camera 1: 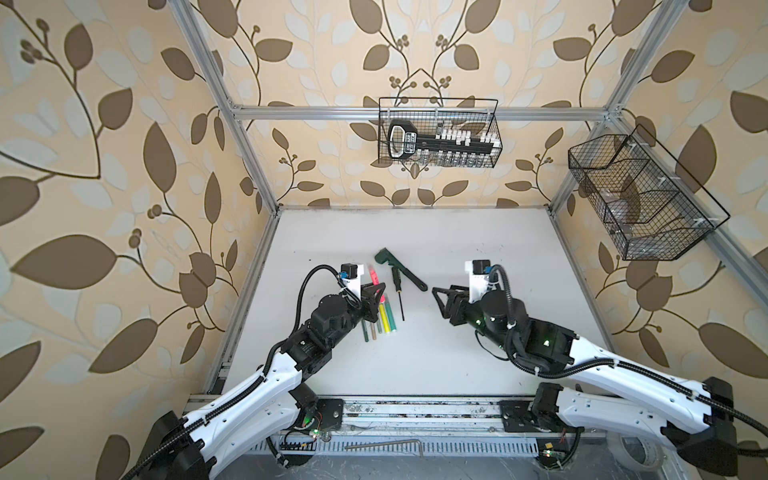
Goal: Insert the pens into the pen caps
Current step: 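Draw back the right gripper while the left gripper carries the capped highlighter, then lower the capped pink highlighter beside the pen row and open the left gripper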
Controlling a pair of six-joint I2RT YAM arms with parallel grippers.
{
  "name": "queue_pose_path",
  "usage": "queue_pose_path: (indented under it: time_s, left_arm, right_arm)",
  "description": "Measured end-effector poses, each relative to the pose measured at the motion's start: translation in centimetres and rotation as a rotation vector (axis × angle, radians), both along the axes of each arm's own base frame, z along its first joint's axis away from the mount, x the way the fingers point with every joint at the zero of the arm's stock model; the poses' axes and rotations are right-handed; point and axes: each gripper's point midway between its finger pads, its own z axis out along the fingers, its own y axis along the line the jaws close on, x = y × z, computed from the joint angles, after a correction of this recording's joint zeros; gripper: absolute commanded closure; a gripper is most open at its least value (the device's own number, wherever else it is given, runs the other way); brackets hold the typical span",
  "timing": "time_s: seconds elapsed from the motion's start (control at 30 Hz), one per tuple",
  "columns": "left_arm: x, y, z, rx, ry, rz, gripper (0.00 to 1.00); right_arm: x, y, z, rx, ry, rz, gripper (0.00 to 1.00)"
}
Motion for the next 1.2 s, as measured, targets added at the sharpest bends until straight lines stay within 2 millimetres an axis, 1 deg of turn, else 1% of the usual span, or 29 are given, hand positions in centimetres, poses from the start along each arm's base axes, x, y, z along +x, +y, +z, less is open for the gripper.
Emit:
queue_pose_path:
  time_s: [0.07, 0.1, 0.13, 0.17, 0.23, 0.33, 0.4, 0.43, 0.5, 0.63, 0.7, 0.77, 0.83, 0.97, 1.03, 1.2]
  left_arm:
    - [0.2, 0.3, -1.9, -0.016, 0.078, 0.039, 1.00]
    - [0.3, 0.4, -2.7, -0.026, 0.117, 0.057, 1.00]
    - [0.4, 0.5, -3.4, -0.038, 0.155, 0.074, 1.00]
    - [0.4, 0.5, -3.9, -0.048, 0.181, 0.087, 1.00]
    - [0.3, 0.5, -5.4, -0.063, 0.250, 0.109, 1.00]
    - [0.0, 0.2, -7.4, -0.068, 0.338, 0.124, 1.00]
    - [-0.4, -0.2, -8.6, -0.063, 0.389, 0.128, 1.00]
    - [-0.6, -0.5, -9.2, -0.051, 0.415, 0.129, 1.00]
    - [-0.9, -1.4, -10.0, -0.021, 0.456, 0.129, 1.00]
    - [-0.5, -3.6, -10.4, 0.048, 0.494, 0.136, 1.00]
    - [0.0, -4.4, -10.5, 0.077, 0.506, 0.147, 1.00]
    - [0.5, -5.0, -10.9, 0.108, 0.522, 0.161, 1.00]
    - [1.0, -5.3, -11.5, 0.135, 0.540, 0.181, 1.00]
    - [1.5, -4.8, -12.8, 0.179, 0.571, 0.235, 1.00]
    - [1.5, -4.6, -13.8, 0.212, 0.597, 0.258, 1.00]
    - [1.7, -4.4, -15.8, 0.281, 0.639, 0.289, 1.00]
  right_arm:
    - [1.5, -2.9, 1.6, 0.016, -0.011, -0.087, 0.29]
    - [2.3, -4.7, 2.5, 0.024, -0.021, -0.145, 0.09]
    - [3.1, -6.8, 3.3, 0.031, -0.033, -0.213, 0.00]
    - [3.6, -8.5, 3.8, 0.037, -0.041, -0.266, 0.00]
    - [4.4, -12.4, 4.2, 0.036, -0.050, -0.395, 0.00]
    - [5.2, -17.2, 3.9, 0.008, -0.051, -0.552, 0.00]
    - [5.4, -19.4, 3.2, -0.017, -0.054, -0.628, 0.00]
    - [5.5, -20.2, 2.4, -0.036, -0.055, -0.657, 0.00]
    - [5.5, -21.5, 0.2, -0.084, -0.058, -0.702, 0.00]
    - [4.8, -23.4, -5.6, -0.244, -0.048, -0.754, 0.00]
    - [4.3, -24.3, -7.9, -0.319, -0.044, -0.780, 0.00]
    - [4.0, -25.1, -9.6, -0.365, -0.034, -0.798, 0.00]
    - [4.0, -25.5, -10.2, -0.396, -0.027, -0.805, 0.01]
    - [4.5, -25.5, -9.5, -0.402, -0.057, -0.804, 0.00]
    - [4.6, -25.5, -9.2, -0.399, -0.067, -0.804, 0.00]
    - [4.6, -25.4, -9.0, -0.395, -0.077, -0.801, 0.00]
